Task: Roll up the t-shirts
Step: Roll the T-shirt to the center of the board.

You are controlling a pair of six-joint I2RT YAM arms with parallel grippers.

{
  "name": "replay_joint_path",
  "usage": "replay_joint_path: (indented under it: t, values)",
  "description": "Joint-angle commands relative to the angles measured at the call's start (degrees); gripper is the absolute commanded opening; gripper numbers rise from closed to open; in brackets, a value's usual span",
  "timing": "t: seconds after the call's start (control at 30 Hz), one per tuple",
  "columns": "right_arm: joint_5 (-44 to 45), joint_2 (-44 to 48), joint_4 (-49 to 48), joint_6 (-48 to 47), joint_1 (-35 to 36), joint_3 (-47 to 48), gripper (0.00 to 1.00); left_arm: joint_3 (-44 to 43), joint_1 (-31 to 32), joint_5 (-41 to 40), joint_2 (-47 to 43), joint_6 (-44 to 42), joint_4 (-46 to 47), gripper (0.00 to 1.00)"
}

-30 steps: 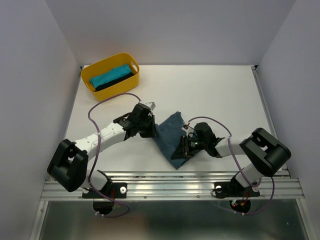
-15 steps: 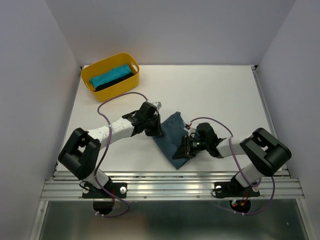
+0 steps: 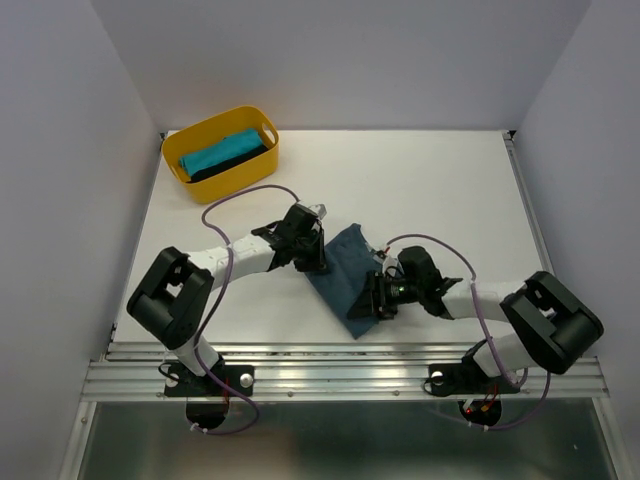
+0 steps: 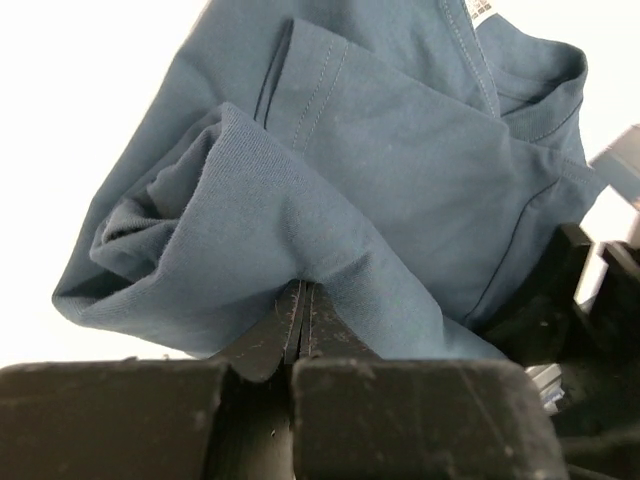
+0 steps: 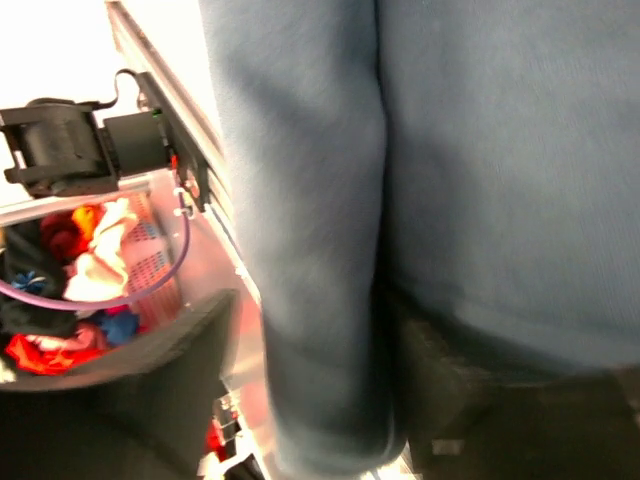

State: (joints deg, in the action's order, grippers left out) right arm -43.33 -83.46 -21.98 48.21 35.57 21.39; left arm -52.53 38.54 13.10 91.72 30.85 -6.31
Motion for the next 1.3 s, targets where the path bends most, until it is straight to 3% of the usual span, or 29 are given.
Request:
replay_joint_path:
  t: [0.0,0.17,0.27,0.47,0.63,0.77,0.8,0.87,0.9,0.97,1.1,1.27]
  values:
    - [5.2,7.1,15.3,-5.6,-0.2,3.0,0.72,-0.9,0.2,-0.2,0.7,-1.4,1.9,0.0]
    - [10.2,12.4,26.9,-8.8,-0.2,7.3,0.89,-1.2,0.2,0.9,1.7,-1.8,2.5,0.0]
    - [14.5,16.0,34.0,-10.1,-0.2,8.9,0.94,-1.5,0.2,1.6,2.1,-1.8,3.1,0.0]
    - [24.0,22.5,48.8,-12.1,-0.2,15.3,0.96,-2.2,0.4,3.0,3.5,-2.0,3.3,0.0]
    - [31.2,24.7,54.1,-12.7,-0.2,22.6,0.95,-2.5,0.7,3.3,4.3,-2.2,3.4,0.0]
    - [31.0,23.8,52.8,-12.1,0.8,24.8,0.76,-2.8,0.7,3.3,4.7,-2.1,3.6,0.0]
    - [31.0,23.4,51.5,-11.5,1.3,24.8,0.62,-3.0,0.7,3.3,4.9,-2.0,3.7,0.0]
    - [30.8,22.4,50.3,-11.1,3.1,24.7,0.45,-3.3,0.7,3.4,5.2,-2.0,3.6,0.0]
    - [30.5,21.2,48.7,-10.6,3.8,24.0,0.31,-3.5,0.7,3.6,5.3,-1.9,3.7,0.0]
    - [30.1,20.0,46.2,-9.3,6.2,22.4,0.14,-4.0,0.7,3.8,5.7,-1.8,3.6,0.0]
    - [28.7,18.9,41.8,-7.5,7.6,19.8,0.02,-5.0,0.7,3.9,6.9,-1.8,3.3,0.0]
    - [26.0,16.6,37.9,-5.8,8.4,17.1,0.01,-6.8,0.7,4.0,8.4,-2.5,2.4,0.0]
